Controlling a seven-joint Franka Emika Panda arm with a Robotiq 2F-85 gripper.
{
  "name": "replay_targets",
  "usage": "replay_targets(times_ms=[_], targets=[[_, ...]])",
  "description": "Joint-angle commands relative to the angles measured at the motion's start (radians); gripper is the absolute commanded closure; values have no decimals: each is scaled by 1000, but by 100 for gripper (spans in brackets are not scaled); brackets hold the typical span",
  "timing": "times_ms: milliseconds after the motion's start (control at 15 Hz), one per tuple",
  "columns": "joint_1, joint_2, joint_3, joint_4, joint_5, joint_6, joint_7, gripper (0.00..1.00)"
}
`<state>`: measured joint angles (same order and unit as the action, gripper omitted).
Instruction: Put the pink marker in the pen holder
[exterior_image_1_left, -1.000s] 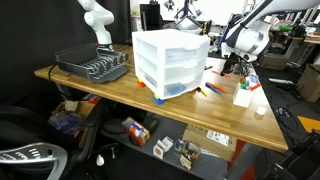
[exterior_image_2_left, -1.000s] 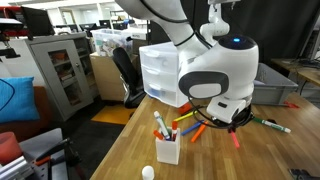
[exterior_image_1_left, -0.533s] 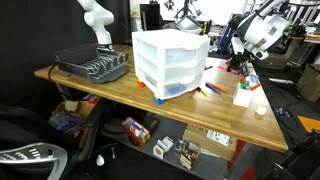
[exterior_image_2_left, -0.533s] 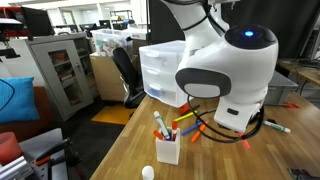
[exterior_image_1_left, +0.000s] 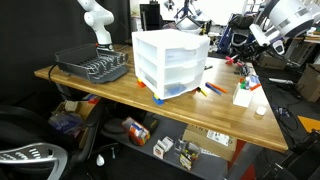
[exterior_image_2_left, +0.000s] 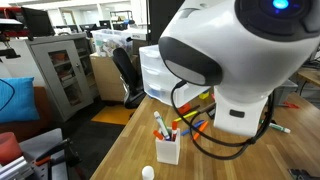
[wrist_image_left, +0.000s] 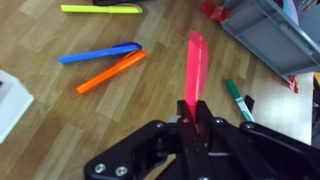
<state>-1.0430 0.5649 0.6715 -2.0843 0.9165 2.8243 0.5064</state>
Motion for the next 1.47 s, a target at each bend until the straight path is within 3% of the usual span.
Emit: replay_targets(times_ms=[0,133,200,267,533,733,800,867,1000,1200,1267,1400], targets=[[-152,-24,72,-94,49,-182,-151,97],[-193,-24,65,-137,23,-285,-190,97],[-65,-92,-88,-138,131,-405,-276,97],[-44,-103,-126,-146,139,-467,-298,97],[186,-165,-402,-150,138,-688,-352,97],[352,-190,-564,-148,100,-786,-369,97],[393,-171,-608,-128,154,-783,-361,97],[438,-174,-650,-127,159,-794,-360,89],[486,-170,-696,-122,163,-793,-357,89],[490,-169,-705,-122,163,-795,-357,89],[483,-167,-699,-118,172,-825,-364,97],[512,-174,-738,-117,194,-893,-380,97]])
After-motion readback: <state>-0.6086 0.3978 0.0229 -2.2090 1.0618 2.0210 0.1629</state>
